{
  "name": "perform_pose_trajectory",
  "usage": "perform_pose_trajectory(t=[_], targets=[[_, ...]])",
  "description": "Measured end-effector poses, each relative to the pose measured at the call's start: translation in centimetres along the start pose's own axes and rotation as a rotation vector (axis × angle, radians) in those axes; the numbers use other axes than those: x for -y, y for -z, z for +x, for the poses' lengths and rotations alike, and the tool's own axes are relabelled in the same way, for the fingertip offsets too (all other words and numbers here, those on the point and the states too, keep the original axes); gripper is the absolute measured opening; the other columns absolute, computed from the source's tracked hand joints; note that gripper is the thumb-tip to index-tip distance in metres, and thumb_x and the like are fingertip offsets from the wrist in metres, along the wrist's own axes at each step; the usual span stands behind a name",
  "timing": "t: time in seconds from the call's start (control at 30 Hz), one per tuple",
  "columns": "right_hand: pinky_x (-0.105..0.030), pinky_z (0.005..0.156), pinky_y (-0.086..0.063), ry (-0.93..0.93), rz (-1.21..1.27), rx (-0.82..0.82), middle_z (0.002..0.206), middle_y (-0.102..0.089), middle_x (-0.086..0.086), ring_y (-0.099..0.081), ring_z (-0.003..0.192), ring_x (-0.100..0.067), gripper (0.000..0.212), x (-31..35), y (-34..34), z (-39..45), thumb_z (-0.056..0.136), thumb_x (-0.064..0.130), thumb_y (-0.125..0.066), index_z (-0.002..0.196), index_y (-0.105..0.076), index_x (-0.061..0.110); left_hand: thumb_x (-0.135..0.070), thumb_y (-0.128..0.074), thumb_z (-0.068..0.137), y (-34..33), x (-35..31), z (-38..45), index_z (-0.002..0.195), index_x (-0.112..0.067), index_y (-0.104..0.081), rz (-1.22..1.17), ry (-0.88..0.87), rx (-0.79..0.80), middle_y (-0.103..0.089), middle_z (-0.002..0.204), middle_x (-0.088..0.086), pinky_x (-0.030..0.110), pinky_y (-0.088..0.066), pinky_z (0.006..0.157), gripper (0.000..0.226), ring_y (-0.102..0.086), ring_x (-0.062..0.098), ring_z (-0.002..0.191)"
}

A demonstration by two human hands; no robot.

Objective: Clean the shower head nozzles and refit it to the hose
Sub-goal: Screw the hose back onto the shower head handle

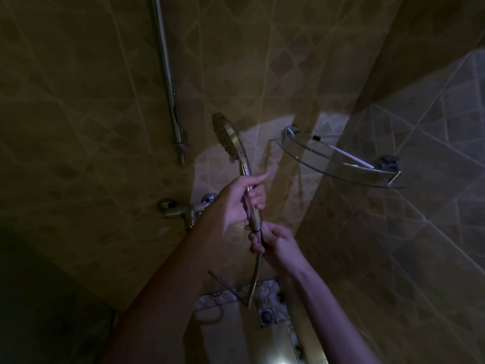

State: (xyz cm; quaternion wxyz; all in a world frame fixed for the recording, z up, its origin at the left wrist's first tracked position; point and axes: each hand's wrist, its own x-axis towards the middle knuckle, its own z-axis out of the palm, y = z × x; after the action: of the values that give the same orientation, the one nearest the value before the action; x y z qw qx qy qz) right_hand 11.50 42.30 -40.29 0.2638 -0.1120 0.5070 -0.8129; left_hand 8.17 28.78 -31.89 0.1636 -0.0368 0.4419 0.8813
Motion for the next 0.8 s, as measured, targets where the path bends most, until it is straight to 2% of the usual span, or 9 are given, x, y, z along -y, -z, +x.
perform_pose_trajectory(t=[0.1, 0.17, 0.27, 0.37, 0.47, 0.57, 0.63, 0.7, 0.8], targets=[[-0.021, 0.056, -0.040, 0.079, -0.241, -0.145, 0.065, -0.055, -0.003, -0.048, 0.056, -0.010, 0.023, 0.1, 0.1, 0.0, 0.101, 0.014, -0.043, 0.093, -0.061, 0.001, -0.015, -0.061, 0.086, 0.5, -0.1, -0.2, 0.094, -0.009, -0.057, 0.008, -0.032, -0.092, -0.054, 0.068, 0.004, 0.031, -0.045, 0.069, 0.011, -0.053, 0.017, 0.063], [-0.024, 0.058, -0.040, 0.147, -0.458, -0.251, 0.065, -0.057, -0.001, -0.049, 0.059, -0.011, 0.023, -0.1, 0.1, 0.1, 0.101, 0.013, -0.044, 0.089, -0.063, 0.007, -0.011, -0.069, 0.080, 0.6, 0.3, 0.1, 0.105, -0.006, -0.047, 0.107, -0.110, -0.240, -0.053, 0.073, 0.006, 0.033, -0.047, 0.066, 0.033, -0.054, 0.018, 0.066], [-0.027, 0.058, -0.039, 0.177, -0.634, -0.291, 0.066, -0.058, 0.000, -0.049, 0.059, -0.010, 0.024, -0.5, -0.3, 0.1, 0.101, 0.014, -0.046, 0.089, -0.066, 0.007, -0.008, -0.071, 0.077, 0.2, 1.5, 0.6, 0.097, -0.010, -0.041, 0.142, -0.211, -0.346, -0.046, 0.062, -0.001, 0.025, -0.041, 0.054, 0.036, -0.047, 0.011, 0.053], [-0.019, 0.056, -0.041, 0.093, -0.590, -0.217, 0.065, -0.057, 0.005, -0.050, 0.058, -0.005, 0.024, -0.5, -0.5, -0.3, 0.102, 0.014, -0.044, 0.089, -0.063, 0.011, -0.012, -0.073, 0.075, 0.8, 2.2, 0.6, 0.093, -0.014, -0.044, 0.080, -0.226, -0.398, -0.042, 0.054, -0.005, 0.023, -0.038, 0.046, 0.034, -0.040, 0.008, 0.046], [-0.018, 0.056, -0.044, 0.033, -0.414, -0.140, 0.064, -0.057, 0.003, -0.052, 0.059, -0.007, 0.023, -0.5, -0.4, -0.6, 0.101, 0.011, -0.044, 0.086, -0.061, 0.007, -0.021, -0.066, 0.083, 1.3, 1.4, 0.0, 0.074, -0.020, -0.049, 0.006, -0.125, -0.249, -0.034, 0.046, -0.008, 0.022, -0.035, 0.046, 0.019, -0.032, 0.009, 0.041], [-0.017, 0.055, -0.042, 0.049, -0.380, -0.186, 0.063, -0.054, -0.001, -0.050, 0.055, -0.005, 0.024, -0.3, -0.7, -0.5, 0.101, 0.010, -0.043, 0.085, -0.059, 0.003, -0.020, -0.064, 0.084, 1.2, 0.9, -0.1, 0.076, -0.017, -0.053, -0.046, -0.094, -0.179, -0.041, 0.053, -0.005, 0.024, -0.042, 0.053, 0.013, -0.042, 0.011, 0.048], [-0.018, 0.055, -0.039, 0.083, -0.485, -0.263, 0.064, -0.055, 0.000, -0.048, 0.054, -0.004, 0.027, -0.3, -0.7, -0.5, 0.102, 0.013, -0.042, 0.085, -0.061, 0.005, -0.015, -0.066, 0.082, 1.0, 1.1, 0.1, 0.086, -0.010, -0.055, -0.011, -0.123, -0.254, -0.050, 0.063, 0.000, 0.027, -0.047, 0.060, 0.013, -0.052, 0.014, 0.057], [-0.017, 0.054, -0.037, 0.118, -0.612, -0.306, 0.065, -0.057, 0.002, -0.047, 0.055, -0.004, 0.028, -0.6, -0.8, -0.4, 0.102, 0.016, -0.043, 0.088, -0.065, 0.005, -0.013, -0.071, 0.078, 0.6, 1.8, 0.3, 0.097, -0.007, -0.052, 0.070, -0.151, -0.387, -0.050, 0.069, 0.002, 0.028, -0.046, 0.063, 0.028, -0.052, 0.015, 0.062], [-0.017, 0.054, -0.036, 0.142, -0.669, -0.301, 0.065, -0.056, 0.003, -0.047, 0.055, -0.003, 0.026, -1.1, -1.2, -0.6, 0.101, 0.013, -0.045, 0.086, -0.065, 0.009, -0.019, -0.078, 0.070, 0.3, 3.1, 0.7, 0.100, -0.011, -0.049, 0.103, -0.158, -0.535, -0.048, 0.062, -0.002, 0.026, -0.042, 0.051, 0.042, -0.046, 0.011, 0.053]])
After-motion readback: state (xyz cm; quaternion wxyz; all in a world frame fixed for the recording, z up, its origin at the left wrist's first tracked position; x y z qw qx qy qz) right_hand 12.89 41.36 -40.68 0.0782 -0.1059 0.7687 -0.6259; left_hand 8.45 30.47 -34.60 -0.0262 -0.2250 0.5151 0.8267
